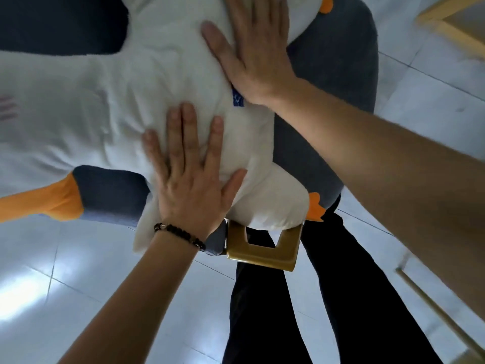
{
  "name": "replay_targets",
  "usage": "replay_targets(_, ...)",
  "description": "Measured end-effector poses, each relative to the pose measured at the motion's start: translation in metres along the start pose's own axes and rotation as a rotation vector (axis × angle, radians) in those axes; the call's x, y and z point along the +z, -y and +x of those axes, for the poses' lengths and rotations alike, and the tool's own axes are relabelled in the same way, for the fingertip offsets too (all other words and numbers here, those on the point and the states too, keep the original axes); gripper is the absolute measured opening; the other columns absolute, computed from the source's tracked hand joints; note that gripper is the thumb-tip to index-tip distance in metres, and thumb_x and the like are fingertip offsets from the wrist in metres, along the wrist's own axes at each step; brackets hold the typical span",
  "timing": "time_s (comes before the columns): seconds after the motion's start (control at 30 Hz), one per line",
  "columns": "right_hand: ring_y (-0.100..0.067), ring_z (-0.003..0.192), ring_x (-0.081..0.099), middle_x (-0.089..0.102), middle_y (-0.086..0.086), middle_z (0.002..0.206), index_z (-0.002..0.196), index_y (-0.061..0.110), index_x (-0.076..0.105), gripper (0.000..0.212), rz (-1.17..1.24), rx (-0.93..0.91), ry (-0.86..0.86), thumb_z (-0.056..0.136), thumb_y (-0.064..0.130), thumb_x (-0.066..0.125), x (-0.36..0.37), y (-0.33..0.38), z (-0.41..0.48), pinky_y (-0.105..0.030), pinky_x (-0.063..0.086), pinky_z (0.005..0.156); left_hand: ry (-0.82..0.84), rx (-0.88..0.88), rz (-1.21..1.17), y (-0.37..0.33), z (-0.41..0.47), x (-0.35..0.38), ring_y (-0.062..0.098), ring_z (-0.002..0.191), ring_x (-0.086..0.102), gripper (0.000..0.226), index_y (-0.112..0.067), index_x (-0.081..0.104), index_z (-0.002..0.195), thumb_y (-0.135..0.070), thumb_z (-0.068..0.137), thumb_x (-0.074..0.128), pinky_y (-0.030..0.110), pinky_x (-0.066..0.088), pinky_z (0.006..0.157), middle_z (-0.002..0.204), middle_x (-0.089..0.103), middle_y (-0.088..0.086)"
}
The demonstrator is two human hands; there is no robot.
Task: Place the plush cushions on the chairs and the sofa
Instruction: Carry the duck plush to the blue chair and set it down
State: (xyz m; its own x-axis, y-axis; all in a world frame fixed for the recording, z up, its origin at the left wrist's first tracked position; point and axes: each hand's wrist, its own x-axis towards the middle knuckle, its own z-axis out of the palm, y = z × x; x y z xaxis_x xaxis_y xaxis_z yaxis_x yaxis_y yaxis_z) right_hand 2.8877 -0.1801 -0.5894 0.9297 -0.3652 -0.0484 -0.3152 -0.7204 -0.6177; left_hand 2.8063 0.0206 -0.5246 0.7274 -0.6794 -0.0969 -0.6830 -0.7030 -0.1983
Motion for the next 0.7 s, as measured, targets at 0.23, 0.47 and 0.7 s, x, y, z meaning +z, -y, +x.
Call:
replay_targets(0.23, -0.024, 0.132, 0.054, 0.059, -0.003, 0.142, 0.142, 0.023, 0.052, 0.092, -0.088, 0.049, 0.338, 0.085, 0.089, 0.022, -0.022, -0.052, 0.021, -0.036, 0.037, 0.113, 0.028, 0.017, -0.010, 0.012, 0.008, 0.004, 0.043, 0.151, 0.017, 0.075, -0.017, 0.029, 0.158, -0.064, 0.100, 0.037, 0.057, -0.002, 0.122, 0.161, 0.021, 0.030)
replay_targets(0.47, -0.035, 0.152, 0.025, 0.021, -0.027, 0.162, 0.153, -0.003, 0.031, 0.069, 0.187, 0.042, -0.005, 0.105, 0.045, 0.041, -0.008, -0.040, -0.094, -0.042, 0.028, 0.123, -0.054, 0.069, -0.102, 0.015, 0.004, -0.013, 0.048, 0.148, 0.023, 0.058, -0.015, 0.039, 0.154, -0.043, 0.104, 0.045, 0.060, 0.003, 0.121, 0.158, 0.027, 0.031)
replay_targets(0.7, -0.038, 0.152, 0.021, -0.003, -0.023, 0.168, 0.161, 0.024, 0.007, 0.092, 0.202, 0.063, 0.499, 0.092, 0.068, 0.049, 0.012, -0.074, -0.238, -0.050, 0.034, 0.119, 0.107, 0.069, -0.061, 0.011, 0.007, -0.013, 0.048, 0.152, 0.010, 0.063, -0.019, 0.024, 0.159, -0.049, 0.105, 0.034, 0.063, -0.002, 0.120, 0.164, 0.012, 0.029)
